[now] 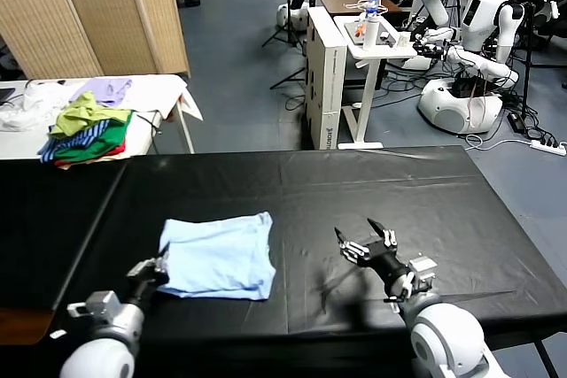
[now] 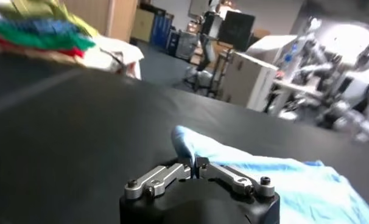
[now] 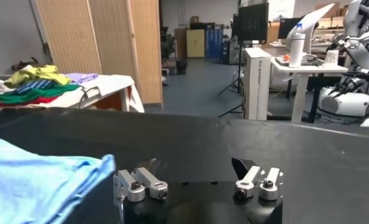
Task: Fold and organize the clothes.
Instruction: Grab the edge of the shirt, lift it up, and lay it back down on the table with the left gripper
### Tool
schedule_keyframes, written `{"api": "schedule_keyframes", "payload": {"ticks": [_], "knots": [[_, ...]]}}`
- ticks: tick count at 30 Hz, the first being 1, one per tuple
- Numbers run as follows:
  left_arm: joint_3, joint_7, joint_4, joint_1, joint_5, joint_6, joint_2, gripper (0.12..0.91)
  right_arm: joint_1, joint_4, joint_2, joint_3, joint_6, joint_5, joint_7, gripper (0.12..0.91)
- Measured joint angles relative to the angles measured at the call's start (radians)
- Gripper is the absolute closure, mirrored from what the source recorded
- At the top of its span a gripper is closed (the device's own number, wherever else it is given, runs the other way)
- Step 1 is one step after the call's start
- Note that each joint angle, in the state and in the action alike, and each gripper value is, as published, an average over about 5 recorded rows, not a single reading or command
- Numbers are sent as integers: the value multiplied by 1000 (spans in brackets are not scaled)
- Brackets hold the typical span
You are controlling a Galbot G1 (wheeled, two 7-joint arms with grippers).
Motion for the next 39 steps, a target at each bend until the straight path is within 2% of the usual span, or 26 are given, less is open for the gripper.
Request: {"api": "schedule_keyframes", "payload": {"ticks": [5, 11, 15, 20, 25, 29, 33, 39], "knots": [[-80, 20, -2, 29, 30, -24, 113, 860, 10, -12, 9, -15, 4, -6, -2, 118], [-211, 32, -6, 81, -23, -33, 256, 860, 17, -26, 13, -25, 11, -8, -6, 118], [-297, 26, -23, 120, -57, -30, 329, 860, 21, -33, 17, -32, 14, -8, -8, 118], [-338, -6, -66, 139, -66, -12, 346, 860, 17, -37, 24, -39, 17, -15, -9, 118], [-281, -48, -140, 115, -97, 27, 293, 860, 5, -30, 27, -33, 18, -20, -10, 118], [-189, -85, -201, 87, -177, 71, 224, 860, -5, -23, 24, -19, 18, -20, -10, 118], [-79, -120, -232, 55, -239, 94, 157, 860, -18, -17, 23, -3, 18, -20, -10, 118], [76, -135, -229, 26, -229, 100, 57, 860, -36, -14, 23, 14, 18, -22, -10, 118]]}}
